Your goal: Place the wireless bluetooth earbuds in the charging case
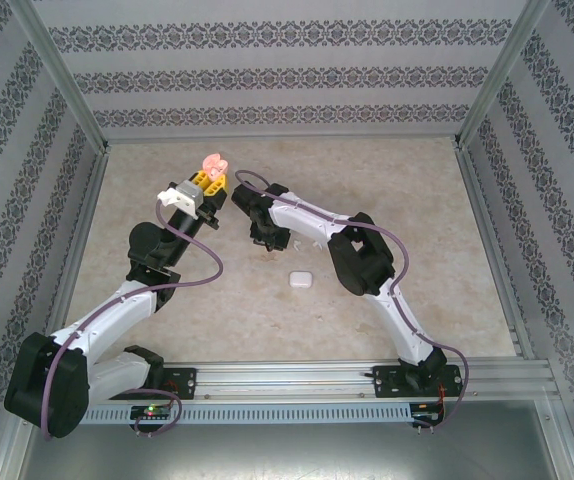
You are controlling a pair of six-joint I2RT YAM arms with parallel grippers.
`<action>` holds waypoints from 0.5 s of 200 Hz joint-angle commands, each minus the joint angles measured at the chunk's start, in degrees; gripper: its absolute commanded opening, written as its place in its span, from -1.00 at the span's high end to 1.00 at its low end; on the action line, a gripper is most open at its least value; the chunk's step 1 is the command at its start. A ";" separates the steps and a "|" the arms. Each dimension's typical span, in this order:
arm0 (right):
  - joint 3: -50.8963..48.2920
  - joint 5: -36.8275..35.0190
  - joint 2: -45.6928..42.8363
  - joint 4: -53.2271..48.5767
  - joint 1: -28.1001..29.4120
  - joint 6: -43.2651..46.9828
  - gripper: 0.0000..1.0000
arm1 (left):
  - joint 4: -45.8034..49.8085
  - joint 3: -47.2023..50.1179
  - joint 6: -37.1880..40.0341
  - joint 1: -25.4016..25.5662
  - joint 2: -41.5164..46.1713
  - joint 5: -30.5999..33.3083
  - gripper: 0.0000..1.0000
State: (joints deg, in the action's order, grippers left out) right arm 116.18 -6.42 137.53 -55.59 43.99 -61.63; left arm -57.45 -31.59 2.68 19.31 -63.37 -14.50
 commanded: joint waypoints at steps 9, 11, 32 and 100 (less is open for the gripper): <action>1.23 1.00 2.21 -1.13 0.30 -0.73 0.39 | -3.81 0.73 -1.01 -0.98 -0.01 -0.07 1.00; 1.24 1.00 2.21 -1.15 0.35 -0.79 0.39 | -3.81 0.74 -1.01 -1.00 -0.04 -0.08 1.00; 1.18 0.93 2.29 -1.27 0.66 -0.78 0.40 | -3.86 0.69 -1.18 -1.06 -0.06 -0.12 1.00; 1.52 1.42 2.83 -1.32 1.25 -1.00 0.48 | -3.60 0.63 -1.27 -1.19 -0.07 -0.22 1.00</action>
State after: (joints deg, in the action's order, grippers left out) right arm 116.53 -6.46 137.78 -56.42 44.03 -61.63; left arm -57.69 -31.35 2.50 18.94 -63.37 -14.50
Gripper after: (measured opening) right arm 0.269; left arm 0.198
